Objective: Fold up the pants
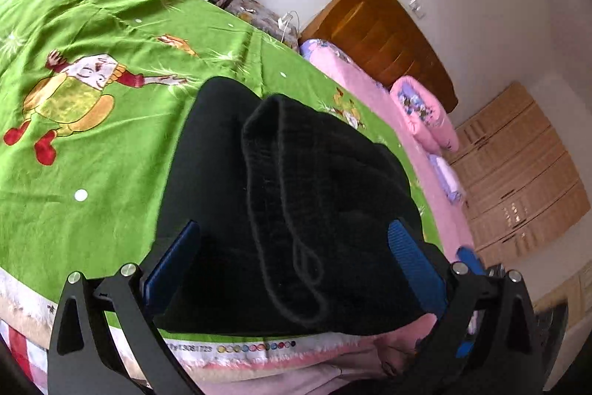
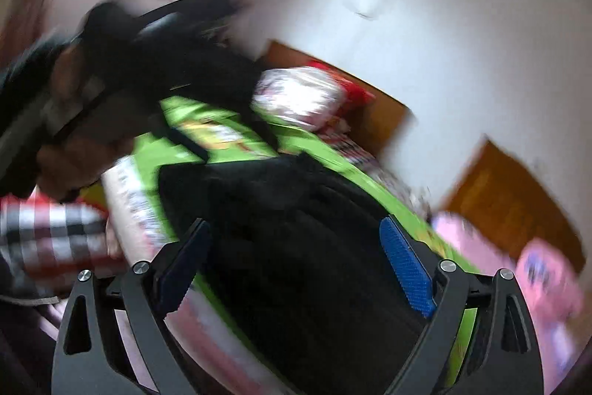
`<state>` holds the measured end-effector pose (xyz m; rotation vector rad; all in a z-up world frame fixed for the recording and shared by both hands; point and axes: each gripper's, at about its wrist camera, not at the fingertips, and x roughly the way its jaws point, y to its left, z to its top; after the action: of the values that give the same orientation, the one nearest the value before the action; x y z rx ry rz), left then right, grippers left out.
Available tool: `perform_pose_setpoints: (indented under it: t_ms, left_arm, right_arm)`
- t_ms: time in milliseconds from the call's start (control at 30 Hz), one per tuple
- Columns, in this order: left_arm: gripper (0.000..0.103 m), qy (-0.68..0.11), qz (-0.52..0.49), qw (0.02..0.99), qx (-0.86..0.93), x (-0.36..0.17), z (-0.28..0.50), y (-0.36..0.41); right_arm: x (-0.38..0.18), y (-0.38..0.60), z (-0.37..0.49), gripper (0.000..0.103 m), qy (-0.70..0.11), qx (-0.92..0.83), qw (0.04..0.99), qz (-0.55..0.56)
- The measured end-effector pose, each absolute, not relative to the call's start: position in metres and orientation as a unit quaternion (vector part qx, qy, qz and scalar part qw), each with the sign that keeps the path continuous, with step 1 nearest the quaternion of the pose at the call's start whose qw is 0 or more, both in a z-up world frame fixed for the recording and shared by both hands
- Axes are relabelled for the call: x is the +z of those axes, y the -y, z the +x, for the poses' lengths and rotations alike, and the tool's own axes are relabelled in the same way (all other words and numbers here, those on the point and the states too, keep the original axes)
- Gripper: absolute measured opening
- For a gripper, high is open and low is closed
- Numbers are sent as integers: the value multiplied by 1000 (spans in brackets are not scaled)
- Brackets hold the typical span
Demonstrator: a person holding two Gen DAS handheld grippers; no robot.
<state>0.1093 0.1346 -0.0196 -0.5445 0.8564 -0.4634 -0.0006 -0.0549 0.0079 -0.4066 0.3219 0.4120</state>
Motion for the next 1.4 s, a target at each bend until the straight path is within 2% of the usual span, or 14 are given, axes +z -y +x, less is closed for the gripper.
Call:
perform_pose_setpoints:
  t_ms: [233, 333, 400, 467, 733, 767, 800, 900, 1033, 1167, 1267, 1300, 1333, 1400]
  left_arm:
    - [99, -445, -233, 836, -220, -24, 94, -105]
    - [91, -453, -255, 826, -219, -35, 97, -102]
    - [77, -446, -262, 825, -228, -34, 104, -98]
    - [71, -445, -263, 826, -226, -32, 109, -92]
    - [71, -451, -237, 839, -192, -42, 123, -70]
    - [69, -451, -222, 844, -187, -41, 121, -66]
    - [55, -450, -215, 848, -180, -40, 121, -66]
    - [47, -446, -222, 848, -182, -42, 117, -72]
    - [46, -444, -222, 848, -185, -42, 115, -74]
    - [53, -448, -228, 845, -183, -45, 116, -75]
    - [71, -443, -218, 848, -193, -47, 119, -67]
    - [72, -443, -200, 855, -181, -46, 117, -60]
    - [70, -442, -186, 860, -173, -45, 116, -56]
    - [44, -434, -166, 872, -158, -40, 114, -54]
  right_arm:
    - [11, 191, 12, 89, -214, 103, 971, -23]
    - [1, 218, 6, 89, -221, 92, 971, 10]
    - [-9, 215, 13, 89, -225, 95, 969, 22]
    - [-11, 219, 11, 89, -222, 103, 969, 33]
    - [-36, 195, -4, 89, -215, 148, 965, -8]
    - [-40, 194, -7, 89, -218, 151, 964, -14]
    - [-45, 194, -12, 89, -223, 154, 962, -20]
    - [-57, 193, -18, 89, -240, 134, 960, -45]
    - [-63, 191, -11, 89, -249, 108, 961, -49]
    - [-66, 178, 1, 89, -251, 87, 963, -54]
    - [-74, 164, 13, 89, -257, 63, 962, -67]
    - [-76, 161, 13, 89, -252, 60, 964, -65]
    - [-77, 159, 12, 91, -245, 54, 966, -63]
    - [-76, 159, 13, 92, -247, 47, 966, -62]
